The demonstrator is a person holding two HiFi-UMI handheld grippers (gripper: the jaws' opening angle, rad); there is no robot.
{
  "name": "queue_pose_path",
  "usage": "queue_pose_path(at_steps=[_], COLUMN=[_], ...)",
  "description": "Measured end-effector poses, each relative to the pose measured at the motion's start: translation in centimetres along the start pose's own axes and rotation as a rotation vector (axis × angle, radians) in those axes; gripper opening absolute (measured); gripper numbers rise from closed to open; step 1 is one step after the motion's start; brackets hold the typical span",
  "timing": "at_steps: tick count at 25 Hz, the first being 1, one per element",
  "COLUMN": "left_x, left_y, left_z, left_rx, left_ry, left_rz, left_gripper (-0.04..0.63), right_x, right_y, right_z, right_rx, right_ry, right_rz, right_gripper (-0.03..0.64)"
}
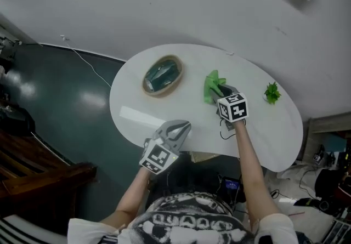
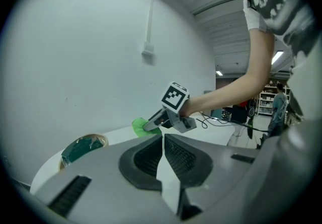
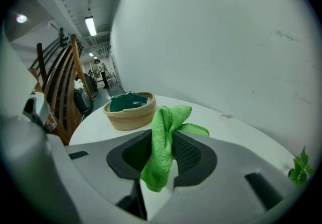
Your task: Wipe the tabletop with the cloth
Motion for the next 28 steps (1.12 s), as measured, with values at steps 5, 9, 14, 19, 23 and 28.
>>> queue_pose_path(at_steps=[5, 9, 14, 19, 23, 28], left_x=[0.6, 1.2, 2.1, 2.4, 2.1, 1.0], left_y=[-0.1, 0.4, 1.0, 0.7, -0.5, -3.0], left_z=[2.1, 3.5, 5.0, 5.3, 4.6, 3.1], left_rx=[-0.031, -0.070, -0.118, -0.124, -0.103, -0.061], left_ry=[0.026, 0.045, 0.072, 0.080, 0.085, 0.068], left_rz=[0.005, 0.007, 0.018, 0.030, 0.038, 0.041], left_gripper=[0.014, 0.014, 0.014, 0.014, 0.014, 0.014], right_x=[-2.0, -2.1, -1.5, 0.7, 2.6, 4.8], right_y=[-6.0, -10.6, -13.8, -12.8, -10.4, -6.8], right_z=[-1.5, -1.7, -1.8, -4.5, -7.8, -12.3], right_rx=[-0.006, -0.052, -0.053, -0.021, 0.027, 0.115], right_ry=[-0.036, -0.123, -0.092, -0.101, -0.142, -0.120], right_rz=[0.027, 0.058, 0.134, 0.164, 0.168, 0.211], right_gripper=[0.123, 0.123, 0.123, 0.123, 0.123, 0.123])
Point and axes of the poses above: the fingertips, and each gripper's own axes: y backward along the fingers, z to its left, x out of its underside, the point moved 9 cm from there along y, backward along the fingers, and after that the axes turned 1 degree about -y, right-handed, at the moved point
